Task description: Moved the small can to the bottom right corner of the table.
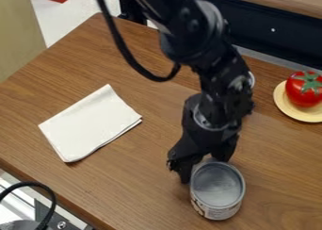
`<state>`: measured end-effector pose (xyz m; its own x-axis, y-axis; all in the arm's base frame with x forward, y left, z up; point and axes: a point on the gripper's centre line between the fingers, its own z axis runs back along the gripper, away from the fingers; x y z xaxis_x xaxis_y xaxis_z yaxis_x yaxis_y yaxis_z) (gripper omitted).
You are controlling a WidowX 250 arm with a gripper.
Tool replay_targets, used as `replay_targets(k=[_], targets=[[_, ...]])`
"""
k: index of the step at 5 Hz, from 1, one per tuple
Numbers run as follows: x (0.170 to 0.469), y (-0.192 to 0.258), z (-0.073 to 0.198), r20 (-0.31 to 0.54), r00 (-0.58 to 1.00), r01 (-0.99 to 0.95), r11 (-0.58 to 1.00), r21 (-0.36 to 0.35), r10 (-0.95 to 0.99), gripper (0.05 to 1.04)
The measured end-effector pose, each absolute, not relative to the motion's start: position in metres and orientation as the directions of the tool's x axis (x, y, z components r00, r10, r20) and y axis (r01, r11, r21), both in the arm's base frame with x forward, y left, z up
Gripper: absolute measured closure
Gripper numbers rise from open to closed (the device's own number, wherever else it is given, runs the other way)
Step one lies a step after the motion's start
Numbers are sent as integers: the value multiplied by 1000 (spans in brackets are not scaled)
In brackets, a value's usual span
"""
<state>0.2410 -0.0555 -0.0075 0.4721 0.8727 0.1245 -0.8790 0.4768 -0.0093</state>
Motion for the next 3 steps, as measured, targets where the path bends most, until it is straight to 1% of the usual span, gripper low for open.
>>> replay_targets(k=[1,2,3], targets=[[245,-37,3,137,467,-881,473,-10,874,86],[252,-21,13,126,494,-867,499,-9,860,86],[251,-8,19,97,547,-835,550,-1,831,86]])
